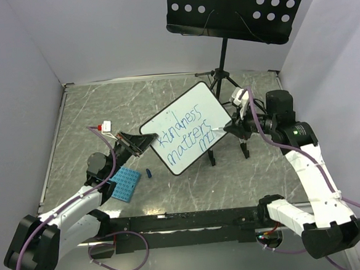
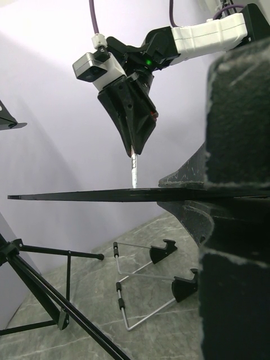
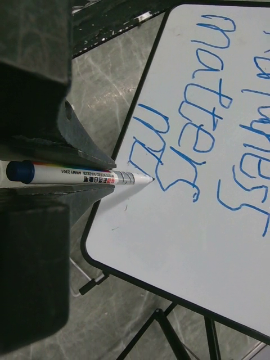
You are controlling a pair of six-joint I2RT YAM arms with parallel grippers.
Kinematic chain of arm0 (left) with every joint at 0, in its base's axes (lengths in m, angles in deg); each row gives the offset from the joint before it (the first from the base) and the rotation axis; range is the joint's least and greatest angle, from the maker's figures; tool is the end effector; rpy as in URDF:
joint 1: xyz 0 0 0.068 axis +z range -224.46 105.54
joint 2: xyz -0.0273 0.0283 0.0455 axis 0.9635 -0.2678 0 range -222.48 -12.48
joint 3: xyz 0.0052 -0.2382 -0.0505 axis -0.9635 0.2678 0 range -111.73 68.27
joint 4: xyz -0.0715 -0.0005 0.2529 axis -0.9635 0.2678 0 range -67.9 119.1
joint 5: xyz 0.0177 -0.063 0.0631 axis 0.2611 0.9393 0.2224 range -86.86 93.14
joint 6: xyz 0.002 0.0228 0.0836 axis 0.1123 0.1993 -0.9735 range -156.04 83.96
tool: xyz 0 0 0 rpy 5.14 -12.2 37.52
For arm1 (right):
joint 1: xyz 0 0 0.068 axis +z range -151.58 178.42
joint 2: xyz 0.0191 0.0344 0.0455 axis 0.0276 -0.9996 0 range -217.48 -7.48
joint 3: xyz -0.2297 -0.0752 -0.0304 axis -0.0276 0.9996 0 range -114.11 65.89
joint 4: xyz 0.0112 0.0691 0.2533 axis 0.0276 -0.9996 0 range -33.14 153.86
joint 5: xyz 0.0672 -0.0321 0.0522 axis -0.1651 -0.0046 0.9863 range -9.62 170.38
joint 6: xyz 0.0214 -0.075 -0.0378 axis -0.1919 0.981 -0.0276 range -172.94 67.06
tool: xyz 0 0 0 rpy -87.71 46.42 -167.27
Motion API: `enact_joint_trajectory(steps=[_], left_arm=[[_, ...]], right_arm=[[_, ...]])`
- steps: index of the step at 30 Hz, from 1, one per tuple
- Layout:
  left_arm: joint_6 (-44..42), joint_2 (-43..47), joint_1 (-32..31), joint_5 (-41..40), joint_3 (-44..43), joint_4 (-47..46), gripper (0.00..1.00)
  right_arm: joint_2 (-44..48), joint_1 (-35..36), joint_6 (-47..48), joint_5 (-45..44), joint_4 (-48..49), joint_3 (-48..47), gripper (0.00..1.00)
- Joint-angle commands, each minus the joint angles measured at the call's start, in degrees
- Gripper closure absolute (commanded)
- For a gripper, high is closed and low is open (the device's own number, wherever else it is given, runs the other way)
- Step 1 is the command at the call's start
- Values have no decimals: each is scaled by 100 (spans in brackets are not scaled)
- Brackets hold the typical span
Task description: Write a sentence on the whiteboard
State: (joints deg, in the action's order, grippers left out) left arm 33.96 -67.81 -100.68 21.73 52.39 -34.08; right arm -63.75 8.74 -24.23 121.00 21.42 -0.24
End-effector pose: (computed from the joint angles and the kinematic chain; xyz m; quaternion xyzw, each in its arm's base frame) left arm 0.2187 -0.1350 0.2376 -0.0994 0.5947 -0.6538 0.4571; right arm 0.2216 0.0909 0.3380 -0.4319 0.7196 0.2286 0.4933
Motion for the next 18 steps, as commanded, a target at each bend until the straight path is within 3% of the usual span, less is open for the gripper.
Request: enact_joint_trajectory(steps=[1, 18], left_arm=[[278, 145, -6, 57, -267, -1044, 99], [278, 154, 11, -40, -223, -1079, 99]], right_arm=[[-103, -48, -102, 130, 297, -295, 100], [169, -40, 170, 165, -204, 108, 100]])
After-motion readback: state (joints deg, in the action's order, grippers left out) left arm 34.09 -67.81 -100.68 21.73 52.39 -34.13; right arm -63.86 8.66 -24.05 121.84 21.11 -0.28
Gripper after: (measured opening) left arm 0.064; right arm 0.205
